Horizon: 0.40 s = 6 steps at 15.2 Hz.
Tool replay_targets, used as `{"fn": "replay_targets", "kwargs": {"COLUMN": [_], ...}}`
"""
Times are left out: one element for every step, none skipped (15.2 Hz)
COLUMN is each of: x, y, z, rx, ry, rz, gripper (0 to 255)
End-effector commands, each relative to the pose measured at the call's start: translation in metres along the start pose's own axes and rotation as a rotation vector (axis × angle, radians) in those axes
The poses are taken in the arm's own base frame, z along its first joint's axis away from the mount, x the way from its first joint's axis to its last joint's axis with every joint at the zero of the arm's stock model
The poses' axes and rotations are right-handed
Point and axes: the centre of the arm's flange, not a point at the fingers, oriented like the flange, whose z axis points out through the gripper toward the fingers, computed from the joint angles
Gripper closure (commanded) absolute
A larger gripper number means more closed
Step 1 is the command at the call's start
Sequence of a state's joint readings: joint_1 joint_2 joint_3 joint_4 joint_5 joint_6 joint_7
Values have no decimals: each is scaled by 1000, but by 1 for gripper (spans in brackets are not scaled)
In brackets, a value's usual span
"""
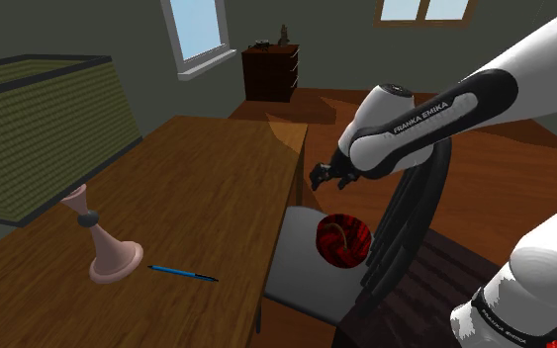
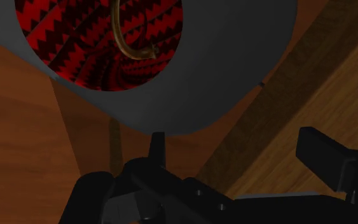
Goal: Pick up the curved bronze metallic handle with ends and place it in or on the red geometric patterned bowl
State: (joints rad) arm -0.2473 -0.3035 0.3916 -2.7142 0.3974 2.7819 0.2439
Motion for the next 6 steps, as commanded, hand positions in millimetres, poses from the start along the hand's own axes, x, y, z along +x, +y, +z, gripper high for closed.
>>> {"fn": "replay_targets", "kwargs": {"x": [-4,-9,-13,-18,-23,-28], "y": [4,7,10,14,17,21], "z": [10,20,30,39,48,58], "rx": [-24,-46,-68,-90,-113,-135], "ry": [-13,-25,-38,-50,-62,-75], "rz": [9,16,24,32,39,47], "gripper": [0,0,0,0,0,0]}}
